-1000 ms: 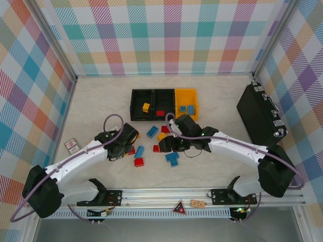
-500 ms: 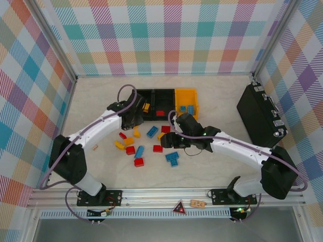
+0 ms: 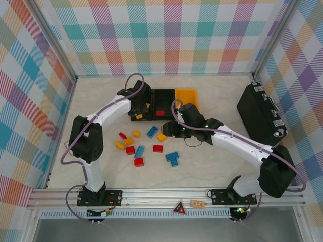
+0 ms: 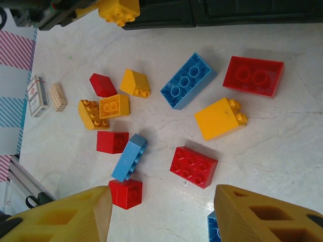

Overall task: Sort the legos into containers by color
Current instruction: Place the lego in the container.

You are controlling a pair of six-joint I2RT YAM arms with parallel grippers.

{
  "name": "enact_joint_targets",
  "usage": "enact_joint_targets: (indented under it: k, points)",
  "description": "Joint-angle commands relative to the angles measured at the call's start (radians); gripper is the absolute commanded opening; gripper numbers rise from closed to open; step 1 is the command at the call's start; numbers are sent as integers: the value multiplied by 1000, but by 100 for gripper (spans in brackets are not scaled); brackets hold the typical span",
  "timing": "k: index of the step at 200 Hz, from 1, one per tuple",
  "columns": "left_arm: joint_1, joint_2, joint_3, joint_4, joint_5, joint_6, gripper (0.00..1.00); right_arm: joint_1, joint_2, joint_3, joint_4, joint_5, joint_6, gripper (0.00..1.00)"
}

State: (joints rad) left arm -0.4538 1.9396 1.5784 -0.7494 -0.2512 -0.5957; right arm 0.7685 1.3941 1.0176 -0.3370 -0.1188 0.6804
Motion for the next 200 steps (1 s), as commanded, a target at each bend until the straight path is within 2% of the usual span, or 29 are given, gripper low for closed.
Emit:
enact_joint_targets:
  k: [1, 69, 78, 103, 134, 200]
  points:
    - [12, 35, 57, -11, 0, 35, 24, -1, 9, 19, -16, 5, -5, 56]
    - [27, 115, 138, -30, -15, 45, 26, -3, 3, 2, -17, 7, 2, 56]
    - [28, 124, 149, -36, -15, 47, 28, -3, 3, 1, -17, 6, 2, 56]
    - [28, 133, 176, -56, -12, 48, 44, -3, 0, 1, -21, 5, 2, 56]
    - [27, 102, 170, -53, -14, 53, 53, -3, -4, -1, -20, 4, 1, 56]
    - [19, -72, 55, -31, 22, 74, 53, -3, -21, -16, -20, -1, -6, 56]
